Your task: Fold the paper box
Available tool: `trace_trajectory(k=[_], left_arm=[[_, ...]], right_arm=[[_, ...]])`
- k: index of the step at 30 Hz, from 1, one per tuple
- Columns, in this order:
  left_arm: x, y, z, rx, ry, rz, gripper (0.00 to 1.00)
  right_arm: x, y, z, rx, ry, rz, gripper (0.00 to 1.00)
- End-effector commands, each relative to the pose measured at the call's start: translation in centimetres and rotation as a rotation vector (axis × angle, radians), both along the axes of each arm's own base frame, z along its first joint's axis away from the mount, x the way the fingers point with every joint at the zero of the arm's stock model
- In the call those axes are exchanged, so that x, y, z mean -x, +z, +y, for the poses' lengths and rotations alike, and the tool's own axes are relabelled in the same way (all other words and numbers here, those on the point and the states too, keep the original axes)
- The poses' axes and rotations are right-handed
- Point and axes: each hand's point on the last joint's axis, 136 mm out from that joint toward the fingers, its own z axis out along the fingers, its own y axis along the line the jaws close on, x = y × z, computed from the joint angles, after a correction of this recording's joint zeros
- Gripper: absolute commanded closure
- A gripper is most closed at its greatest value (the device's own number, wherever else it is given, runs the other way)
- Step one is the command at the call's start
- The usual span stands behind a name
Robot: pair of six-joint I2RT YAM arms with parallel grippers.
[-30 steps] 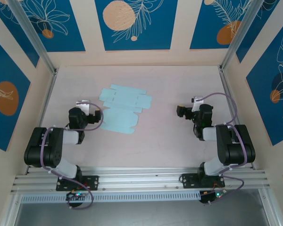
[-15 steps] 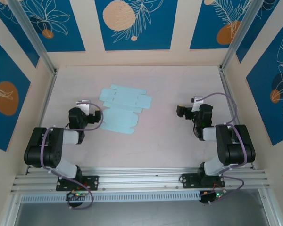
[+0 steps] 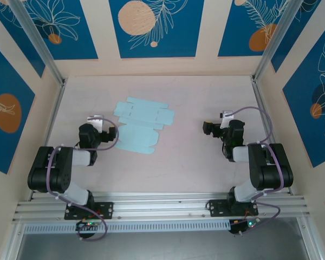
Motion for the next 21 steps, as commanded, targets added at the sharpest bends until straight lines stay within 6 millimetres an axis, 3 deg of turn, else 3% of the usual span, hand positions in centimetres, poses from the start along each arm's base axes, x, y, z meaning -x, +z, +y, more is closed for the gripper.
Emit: trace_trajectory(k=[1, 11, 16, 21], left_arm=[[-0.5, 1.0, -0.4, -0.004, -0.016, -0.034, 0.0], [-0.5, 1.2, -0.2, -0.002, -0.004, -0.03, 0.0], [0.1, 3.5, 0.1, -0.002, 0.012, -0.045, 0.0], [0.6, 7.0, 0.9, 0.031, 0.07, -0.064, 0.0]], right_arm=[[-0.6, 0.9, 0.0, 0.005, 0.011, -0.029, 0.0], [-0.6, 1.0, 0.0, 0.003, 0.011, -0.031, 0.0], [-0.6, 1.1, 0.0, 0.004, 0.009, -0.028, 0.0], [-0.9, 2.9, -0.8, -0.016, -0.044, 0.063, 0.01]])
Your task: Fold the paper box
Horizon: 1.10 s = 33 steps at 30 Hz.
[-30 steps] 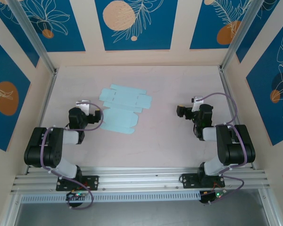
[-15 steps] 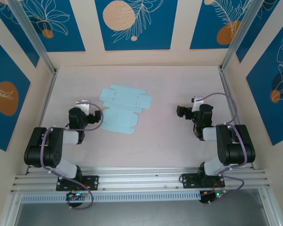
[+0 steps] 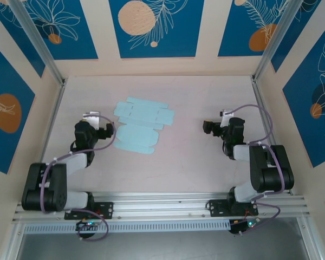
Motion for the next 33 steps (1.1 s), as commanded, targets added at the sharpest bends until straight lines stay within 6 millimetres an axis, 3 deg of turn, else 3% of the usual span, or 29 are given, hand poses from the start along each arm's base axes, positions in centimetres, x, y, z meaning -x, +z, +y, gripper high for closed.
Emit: trace_trajectory(k=[1, 5, 7, 11, 17, 22, 33], left_arm=[[-0.1, 2.2, 0.2, 0.041, 0.033, 0.002, 0.0], [-1.5, 3.5, -0.2, 0.146, 0.056, 0.066, 0.0], [-2.8, 4.1, -1.6, 0.2, -0.007, 0.095, 0.0], [-5.7, 3.7, -2.9, 0.323, -0.021, 0.163, 0.0], [-9.1, 1.0, -4.0, 0.419, -0.011, 0.325, 0.0], [-11.2, -2.3, -5.5, 0.466, -0.066, 0.475, 0.0], [-13.5, -7.1, -6.4, 0.569, -0.106, 0.655, 0.02]], right_arm=[[-0.5, 2.7, -1.0, -0.035, -0.054, 0.05, 0.0], [-0.2, 4.6, -0.7, -0.094, -0.062, 0.11, 0.01], [-0.1, 5.5, -0.7, -0.123, -0.091, 0.155, 0.01], [0.3, 6.7, -0.2, -0.218, -0.155, 0.272, 0.0], [1.4, 7.4, 2.2, -0.314, -0.156, 0.367, 0.01], [2.1, 6.4, 4.6, -0.394, -0.105, 0.507, 0.0], [1.2, 4.2, 9.0, -0.467, -0.037, 0.664, 0.0]])
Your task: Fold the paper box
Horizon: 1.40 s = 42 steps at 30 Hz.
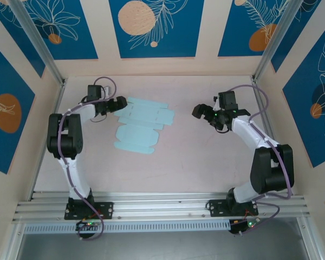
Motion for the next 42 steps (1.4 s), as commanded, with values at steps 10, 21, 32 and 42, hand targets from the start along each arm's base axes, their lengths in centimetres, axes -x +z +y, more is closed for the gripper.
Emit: trace_trajectory(k=[10, 21, 32, 42], left_arm=[[-0.9, -2.5, -0.1, 0.088, -0.02, 0.125, 0.06], [0.0, -2.8, -1.5, 0.178, -0.052, 0.127, 0.15], [0.5, -1.8, -2.5, 0.254, -0.087, 0.105, 0.26], [0.2, 0.3, -3.3, 0.335, -0.094, 0.05, 0.46]], right_arm=[[-3.5, -2.8, 4.9, -0.158, 0.057, 0.125, 0.01], [-7.3, -6.0, 9.2, -0.23, 0.089, 0.195, 0.09], [-7.6, -8.8, 11.2, -0.197, 0.125, 0.265, 0.09], [-8.0, -10.2, 11.5, -0.188, 0.133, 0.301, 0.09]])
